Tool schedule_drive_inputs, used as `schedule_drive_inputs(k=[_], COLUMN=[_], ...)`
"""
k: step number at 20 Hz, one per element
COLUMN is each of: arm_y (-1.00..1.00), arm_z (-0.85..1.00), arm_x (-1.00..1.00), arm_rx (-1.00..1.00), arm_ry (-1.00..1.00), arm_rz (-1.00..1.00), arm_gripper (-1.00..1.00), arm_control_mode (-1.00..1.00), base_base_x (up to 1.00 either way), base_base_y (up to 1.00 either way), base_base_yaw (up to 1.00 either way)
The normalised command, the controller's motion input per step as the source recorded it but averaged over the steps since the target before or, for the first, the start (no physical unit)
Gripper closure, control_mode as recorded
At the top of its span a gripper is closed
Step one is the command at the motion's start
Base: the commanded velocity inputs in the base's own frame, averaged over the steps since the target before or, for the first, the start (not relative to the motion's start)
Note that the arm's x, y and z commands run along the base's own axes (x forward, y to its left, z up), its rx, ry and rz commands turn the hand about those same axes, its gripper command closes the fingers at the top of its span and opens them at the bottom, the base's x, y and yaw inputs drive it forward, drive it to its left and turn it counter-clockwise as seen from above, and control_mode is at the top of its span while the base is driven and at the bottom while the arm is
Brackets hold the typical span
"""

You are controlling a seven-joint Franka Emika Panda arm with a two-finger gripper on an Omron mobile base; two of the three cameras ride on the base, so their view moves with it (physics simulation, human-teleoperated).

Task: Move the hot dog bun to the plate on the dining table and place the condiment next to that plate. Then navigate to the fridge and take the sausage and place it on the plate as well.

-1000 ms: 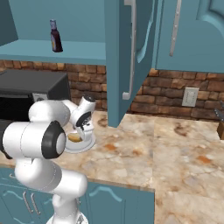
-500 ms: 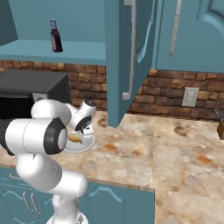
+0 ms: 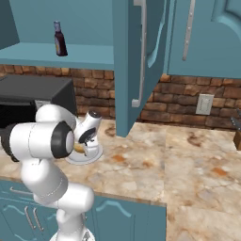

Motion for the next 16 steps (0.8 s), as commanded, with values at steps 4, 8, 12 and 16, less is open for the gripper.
schedule_drive_inputs(k=[4,8,12,16], arm_y=[0.18,0.0,-0.23,-0.11], arm_z=[-0.22,-0.04,0.15,0.6], arm_x=[0.0,-0.1,-0.23,-0.63], arm_rx=[0.0,0.0,0.01,0.0], arm_ry=[0.0,-0.01,-0.17,-0.29], arm_rz=[-0.05,-0.01,0.0,-0.01], arm_gripper=[1.0,1.0,1.0,1.0], arm_control_mode=[-1.0,-1.0,-1.0,-1.0], base_base_x=[0.0,0.0,0.0,0.0], base_base_y=[0.0,0.0,0.0,0.0], base_base_yaw=[0.0,0.0,0.0,0.0])
